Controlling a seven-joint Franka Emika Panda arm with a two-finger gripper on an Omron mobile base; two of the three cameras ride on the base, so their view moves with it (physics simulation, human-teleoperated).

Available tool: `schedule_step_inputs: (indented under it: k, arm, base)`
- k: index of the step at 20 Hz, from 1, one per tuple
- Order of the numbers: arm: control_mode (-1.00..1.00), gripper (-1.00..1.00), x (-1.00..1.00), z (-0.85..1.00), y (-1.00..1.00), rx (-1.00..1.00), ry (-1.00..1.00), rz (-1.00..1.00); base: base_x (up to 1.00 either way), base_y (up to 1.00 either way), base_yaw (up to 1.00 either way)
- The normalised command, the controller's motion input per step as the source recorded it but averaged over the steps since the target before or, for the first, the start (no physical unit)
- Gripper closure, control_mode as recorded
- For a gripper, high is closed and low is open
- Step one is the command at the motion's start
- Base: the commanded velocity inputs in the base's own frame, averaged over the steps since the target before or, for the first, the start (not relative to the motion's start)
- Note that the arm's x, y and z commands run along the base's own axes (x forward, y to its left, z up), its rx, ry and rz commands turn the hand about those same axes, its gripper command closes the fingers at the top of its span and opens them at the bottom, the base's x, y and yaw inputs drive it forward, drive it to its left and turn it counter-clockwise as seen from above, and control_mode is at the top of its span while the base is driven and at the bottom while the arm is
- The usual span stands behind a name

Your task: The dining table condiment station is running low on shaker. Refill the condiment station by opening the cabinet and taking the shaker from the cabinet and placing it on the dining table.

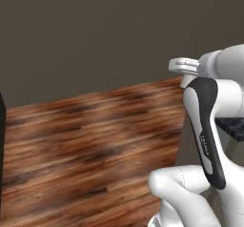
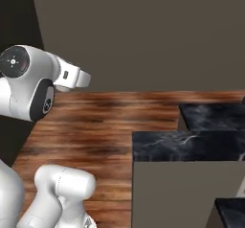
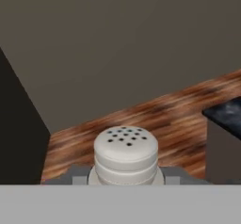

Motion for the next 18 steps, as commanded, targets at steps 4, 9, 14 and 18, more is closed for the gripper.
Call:
schedule_step_inputs:
  k: [4, 9, 14, 18]
  arm:
    - [1.0, 1.0, 0.0, 0.0, 0.0, 0.0, 0.0, 0.0]
    - [1.0, 1.0, 0.0, 0.0, 0.0, 0.0, 0.0, 0.0]
    - [1.0, 1.0, 0.0, 0.0, 0.0, 0.0, 0.0, 0.0]
    - [1.0, 1.0, 0.0, 0.0, 0.0, 0.0, 0.0, 0.0]
  base:
    - [0.83, 0.35, -0.38]
    - [0.78, 0.32, -0.39]
    - [0.73, 0.26, -0.39]
    - [0.73, 0.22, -0.39]
